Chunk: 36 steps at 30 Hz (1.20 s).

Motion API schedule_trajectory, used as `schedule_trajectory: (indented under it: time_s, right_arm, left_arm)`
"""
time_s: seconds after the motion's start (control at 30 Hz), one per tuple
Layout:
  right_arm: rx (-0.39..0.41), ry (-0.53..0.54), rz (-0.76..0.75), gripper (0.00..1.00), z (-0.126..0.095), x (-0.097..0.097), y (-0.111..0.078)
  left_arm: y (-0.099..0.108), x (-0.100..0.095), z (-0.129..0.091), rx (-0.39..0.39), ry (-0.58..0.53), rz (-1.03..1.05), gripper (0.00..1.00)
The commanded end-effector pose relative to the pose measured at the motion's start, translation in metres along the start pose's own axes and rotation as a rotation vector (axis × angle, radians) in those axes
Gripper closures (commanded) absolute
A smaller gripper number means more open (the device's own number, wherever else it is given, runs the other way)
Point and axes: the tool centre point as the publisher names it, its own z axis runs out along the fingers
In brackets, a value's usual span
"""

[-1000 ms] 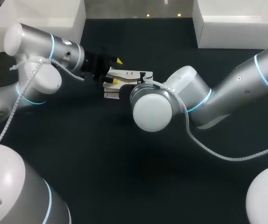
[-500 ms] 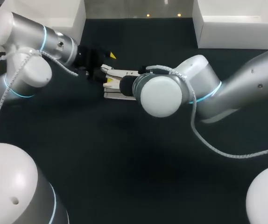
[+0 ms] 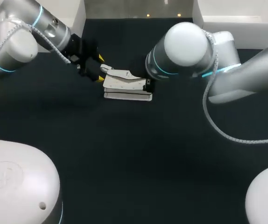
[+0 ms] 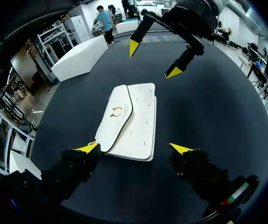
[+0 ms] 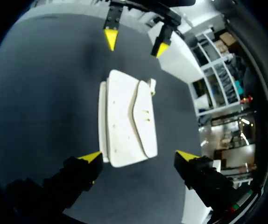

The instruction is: Pick up the bag, open it, inspect its contents, close it, and place it on the opposite side

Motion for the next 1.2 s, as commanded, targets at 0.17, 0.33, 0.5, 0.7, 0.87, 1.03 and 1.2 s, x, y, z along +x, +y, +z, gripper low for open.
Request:
schedule_trajectory:
  time_s: [0.17,0.33,0.5,0.7,0.87,1.03,1.2]
  right_arm:
    - [0.007,0.073,-0.004,0.00,-0.001,-0.005,0.003]
    - [0.007,0.073,-0.004,0.00,-0.001,-0.005,0.003]
    - [0.007,0.073,-0.004,0.00,-0.001,-0.005,0.003]
    - [0.073,0.126,0.225,0.00,0.004,-0.017,-0.001]
    - [0.144,0.250,0.500,0.00,-0.002,-0.031,-0.003]
    - [0.168,0.347,0.749,0.00,-0.002,-0.041,-0.006]
    - [0.161,0.391,0.976,0.00,0.002,-0.039,-0.013]
  left_arm:
    - [-0.003,-0.004,-0.003,-0.034,0.040,-0.001,0.00]
    - [-0.003,-0.004,-0.003,-0.034,0.040,-0.001,0.00]
    - [-0.003,-0.004,-0.003,-0.034,0.040,-0.001,0.00]
    - [-0.008,-0.007,-0.002,-0.062,-0.061,-0.212,0.00]
    - [-0.012,0.001,-0.004,-0.110,-0.102,-0.483,0.00]
    - [-0.014,-0.002,-0.007,-0.088,-0.074,-0.815,0.00]
    - [-0.011,-0.001,-0.012,-0.030,-0.024,-1.021,0.00]
